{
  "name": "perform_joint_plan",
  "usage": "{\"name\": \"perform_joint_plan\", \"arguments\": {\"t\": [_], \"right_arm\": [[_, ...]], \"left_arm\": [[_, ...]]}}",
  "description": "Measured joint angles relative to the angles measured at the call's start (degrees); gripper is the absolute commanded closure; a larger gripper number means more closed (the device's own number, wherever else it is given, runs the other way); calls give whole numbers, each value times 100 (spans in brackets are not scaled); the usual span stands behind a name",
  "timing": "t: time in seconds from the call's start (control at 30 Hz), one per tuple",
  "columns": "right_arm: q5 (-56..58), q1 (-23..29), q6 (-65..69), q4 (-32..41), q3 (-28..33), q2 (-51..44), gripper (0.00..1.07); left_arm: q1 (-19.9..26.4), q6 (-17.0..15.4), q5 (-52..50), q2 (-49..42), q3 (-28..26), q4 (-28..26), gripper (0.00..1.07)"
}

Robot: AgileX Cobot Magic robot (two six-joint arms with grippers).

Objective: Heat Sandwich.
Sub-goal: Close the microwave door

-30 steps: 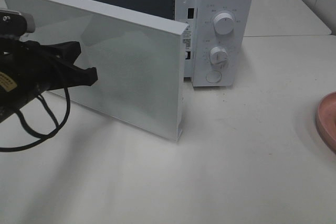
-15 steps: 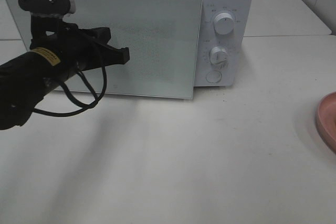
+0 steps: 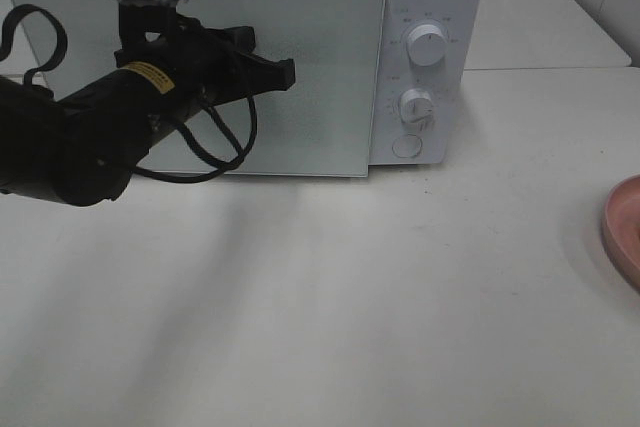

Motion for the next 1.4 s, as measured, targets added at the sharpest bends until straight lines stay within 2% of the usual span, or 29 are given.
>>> {"name": "perform_joint_plan", "arguments": {"t": [0.27, 0.63, 0.73, 1.4], "right_arm": [[0, 0, 0, 0, 0, 0, 31], [0, 0, 0, 0, 0, 0, 31], [0, 0, 0, 0, 0, 0, 31], [0, 0, 0, 0, 0, 0, 31]], "left_arm": [[-126, 6, 613, 338, -619, 149, 106], [-189, 23, 1066, 573, -1060, 143, 106], [-183, 115, 1117, 722, -1272, 183, 106], [-212, 189, 1301, 785, -1409, 304, 106]]}}
